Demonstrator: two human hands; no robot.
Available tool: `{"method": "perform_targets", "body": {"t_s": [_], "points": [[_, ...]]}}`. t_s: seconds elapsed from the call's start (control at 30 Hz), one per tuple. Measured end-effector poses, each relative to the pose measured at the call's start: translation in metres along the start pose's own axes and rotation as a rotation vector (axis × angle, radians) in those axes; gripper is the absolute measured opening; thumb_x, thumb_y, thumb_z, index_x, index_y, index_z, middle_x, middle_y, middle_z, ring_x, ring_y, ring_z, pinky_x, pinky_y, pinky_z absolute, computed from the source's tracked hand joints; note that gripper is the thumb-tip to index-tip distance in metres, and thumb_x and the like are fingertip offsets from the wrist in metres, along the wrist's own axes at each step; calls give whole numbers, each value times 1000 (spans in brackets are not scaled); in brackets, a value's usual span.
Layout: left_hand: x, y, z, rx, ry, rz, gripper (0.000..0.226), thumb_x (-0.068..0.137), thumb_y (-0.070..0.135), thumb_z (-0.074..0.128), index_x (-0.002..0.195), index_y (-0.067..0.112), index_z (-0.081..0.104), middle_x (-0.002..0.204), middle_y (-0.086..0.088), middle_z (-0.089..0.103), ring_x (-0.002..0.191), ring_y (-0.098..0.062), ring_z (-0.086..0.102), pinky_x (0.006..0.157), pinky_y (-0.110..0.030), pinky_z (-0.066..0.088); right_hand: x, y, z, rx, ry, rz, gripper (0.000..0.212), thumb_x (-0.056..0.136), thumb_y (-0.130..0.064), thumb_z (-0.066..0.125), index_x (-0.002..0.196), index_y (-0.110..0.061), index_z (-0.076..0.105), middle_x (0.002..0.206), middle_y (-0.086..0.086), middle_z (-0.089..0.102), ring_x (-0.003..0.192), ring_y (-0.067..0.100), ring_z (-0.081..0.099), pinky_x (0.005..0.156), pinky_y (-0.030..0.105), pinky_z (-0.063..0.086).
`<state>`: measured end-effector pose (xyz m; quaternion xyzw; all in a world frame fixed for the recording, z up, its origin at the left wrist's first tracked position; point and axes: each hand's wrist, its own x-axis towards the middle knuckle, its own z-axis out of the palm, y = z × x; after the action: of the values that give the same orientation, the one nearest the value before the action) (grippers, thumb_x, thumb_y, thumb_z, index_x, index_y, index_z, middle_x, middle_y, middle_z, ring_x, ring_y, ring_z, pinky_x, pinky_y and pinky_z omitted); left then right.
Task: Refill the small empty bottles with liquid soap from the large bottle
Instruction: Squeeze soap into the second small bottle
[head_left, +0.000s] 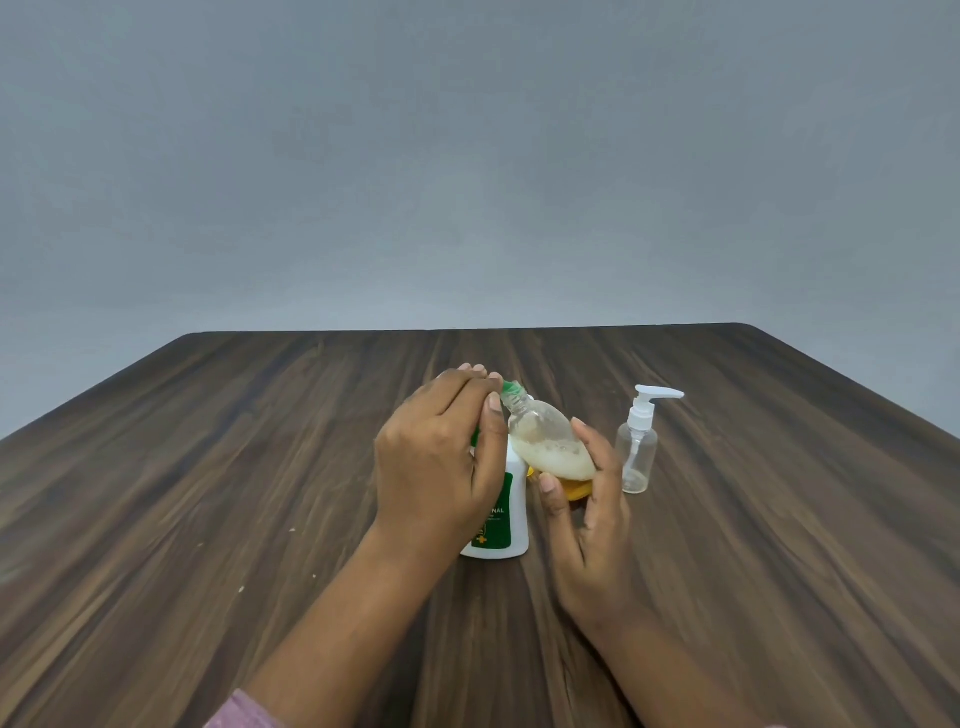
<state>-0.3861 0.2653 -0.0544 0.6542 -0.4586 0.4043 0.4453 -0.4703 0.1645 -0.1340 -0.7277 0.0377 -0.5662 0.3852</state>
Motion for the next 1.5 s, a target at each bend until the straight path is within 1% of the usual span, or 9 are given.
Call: {"method": "perform_targets", "body": {"t_s": [0.1, 0.2, 0.4, 0.6, 0.9, 1.03, 1.17, 1.3, 1.5], "points": [[0, 0, 2, -5, 4, -12, 37, 95, 19, 38, 96, 4, 72, 98, -3, 70, 100, -15, 66, 83, -26, 51, -1, 1, 0, 11, 7, -1, 42, 97, -37, 45, 137, -25, 37, 108, 8, 60, 87, 7, 61, 71, 13, 47], [-4, -3, 4, -25, 17, -15, 35, 95, 17, 39, 97, 3, 72, 97, -4, 70, 99, -12, 63, 87, -24, 50, -1, 2, 1, -7, 5, 2, 41, 96, -32, 45, 136, -25, 38, 107, 9, 60, 86, 10, 61, 70, 15, 48], [-8, -4, 4, -48, 15, -30, 36, 95, 18, 39, 100, 4, 72, 101, -4, 70, 103, -15, 65, 86, -31, 53, -1, 0, 0, -27, 10, -9, 41, 95, -27, 46, 135, -22, 39, 102, 6, 59, 83, 4, 58, 70, 11, 45], [-1, 1, 1, -11, 25, 2, 35, 94, 17, 40, 96, 4, 72, 98, -3, 70, 99, -10, 62, 89, -21, 48, 1, -1, 1, -11, 16, -12, 42, 95, -27, 46, 136, -19, 38, 109, 3, 59, 89, 1, 58, 73, 10, 46], [-12, -5, 6, -43, 5, -33, 37, 96, 18, 38, 104, 2, 71, 107, -6, 70, 107, -16, 63, 88, -37, 52, 0, -2, 0, -27, 14, -9, 41, 97, -34, 45, 135, -23, 38, 104, 7, 60, 86, 5, 59, 71, 11, 45], [-7, -3, 0, -29, -7, -14, 37, 96, 18, 38, 102, 3, 71, 105, -4, 70, 106, -16, 64, 88, -36, 53, 0, -3, 0, -5, 2, -11, 42, 95, -29, 46, 135, -20, 37, 109, 6, 60, 90, 6, 61, 72, 11, 47], [0, -1, 0, -13, -4, 17, 36, 95, 17, 39, 98, 4, 72, 100, -3, 71, 101, -14, 64, 87, -32, 52, 1, -5, 0, 9, 9, -11, 42, 96, -31, 46, 135, -20, 37, 105, 5, 61, 88, 0, 59, 71, 8, 45], [-9, -5, 4, -33, 12, -14, 36, 95, 17, 38, 102, 3, 71, 104, -4, 70, 105, -16, 64, 88, -36, 52, 1, -5, 0, -12, 13, -21, 40, 96, -30, 47, 134, -21, 38, 101, -3, 59, 84, -2, 58, 69, 5, 43], [-11, -5, 5, -47, 3, -26, 36, 95, 17, 39, 104, 2, 71, 106, -6, 70, 106, -17, 63, 89, -37, 52, 1, -5, 1, -12, 15, -17, 41, 95, -27, 46, 134, -23, 38, 102, 5, 60, 84, -1, 58, 69, 6, 43]]}}
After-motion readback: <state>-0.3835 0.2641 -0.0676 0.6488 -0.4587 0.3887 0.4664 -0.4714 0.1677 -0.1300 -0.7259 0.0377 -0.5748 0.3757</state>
